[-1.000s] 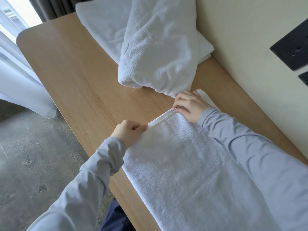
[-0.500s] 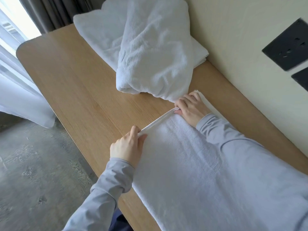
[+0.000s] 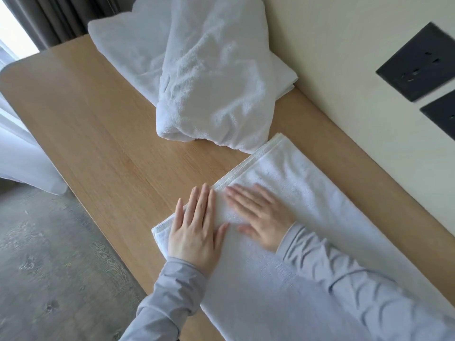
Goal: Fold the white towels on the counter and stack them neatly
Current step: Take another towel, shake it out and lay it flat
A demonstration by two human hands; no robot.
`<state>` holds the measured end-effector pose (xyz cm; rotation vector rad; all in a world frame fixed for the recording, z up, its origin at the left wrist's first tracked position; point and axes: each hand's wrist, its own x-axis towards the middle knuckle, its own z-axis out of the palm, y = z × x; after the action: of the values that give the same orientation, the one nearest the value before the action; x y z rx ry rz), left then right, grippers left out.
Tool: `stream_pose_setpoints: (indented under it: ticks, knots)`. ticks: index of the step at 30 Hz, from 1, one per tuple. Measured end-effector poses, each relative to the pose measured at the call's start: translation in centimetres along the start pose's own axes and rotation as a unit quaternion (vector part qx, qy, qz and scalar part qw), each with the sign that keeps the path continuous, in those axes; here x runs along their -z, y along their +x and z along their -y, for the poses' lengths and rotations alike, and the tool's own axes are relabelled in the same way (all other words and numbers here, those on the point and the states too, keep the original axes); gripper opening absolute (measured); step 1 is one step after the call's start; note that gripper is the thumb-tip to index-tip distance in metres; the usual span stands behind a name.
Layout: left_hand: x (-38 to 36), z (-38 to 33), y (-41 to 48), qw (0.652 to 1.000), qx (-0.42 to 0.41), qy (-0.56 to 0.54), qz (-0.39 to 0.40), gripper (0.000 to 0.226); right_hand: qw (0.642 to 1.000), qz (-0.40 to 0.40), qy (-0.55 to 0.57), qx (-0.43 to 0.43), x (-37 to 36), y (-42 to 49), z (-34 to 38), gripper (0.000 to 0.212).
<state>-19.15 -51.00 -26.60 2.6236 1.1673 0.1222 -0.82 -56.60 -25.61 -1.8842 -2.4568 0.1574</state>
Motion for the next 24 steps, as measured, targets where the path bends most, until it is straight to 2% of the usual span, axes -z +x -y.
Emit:
stream_pose_setpoints:
  ticks: [2, 6, 10, 12, 14, 16, 18, 20, 24]
  knots:
    - [-0.2, 0.4, 0.0, 1.000, 0.008, 0.012, 0.014, 0.066, 0.997, 0.041, -0.030, -0.060, 0.3, -0.1, -4.4, 0.065]
    - [-0.3, -0.1, 0.2, 0.999, 0.025, 0.019, 0.022, 0.068, 0.971, 0.050, -0.002, -0.232, 0.9, -0.1, -11.1, 0.068]
    - [-0.2, -0.3, 0.2, 0.999, 0.036, 0.025, 0.025, 0.068, 0.946, 0.013, -0.067, -0.318, 1.0, 1.1, -10.7, 0.068]
    - [-0.2, -0.4, 0.2, 0.999, 0.040, 0.023, 0.023, 0.069, 0.949, -0.047, -0.042, -0.308, 1.2, 1.2, -7.4, 0.063]
    - [-0.2, -0.3, 0.2, 0.999, 0.041, 0.018, 0.022, 0.068, 0.970, -0.104, 0.023, -0.220, 0.7, 0.4, -2.2, 0.058]
    - [-0.2, -0.3, 0.2, 0.999, 0.040, 0.013, 0.021, 0.068, 0.990, -0.071, 0.037, -0.112, -0.6, -1.2, 2.8, 0.057]
    - [-0.4, -0.3, 0.1, 0.999, 0.038, 0.011, 0.018, 0.068, 0.998, -0.011, 0.019, -0.066, -1.2, -2.9, 3.8, 0.059]
    - [-0.4, -0.2, 0.0, 0.999, 0.037, 0.015, 0.022, 0.069, 0.993, 0.016, 0.009, -0.115, -1.0, -4.2, 0.8, 0.062]
    - [-0.5, -0.2, 0.0, 0.999, 0.037, 0.025, 0.029, 0.073, 0.947, 0.043, -0.019, -0.318, 0.4, -7.4, -6.9, 0.068]
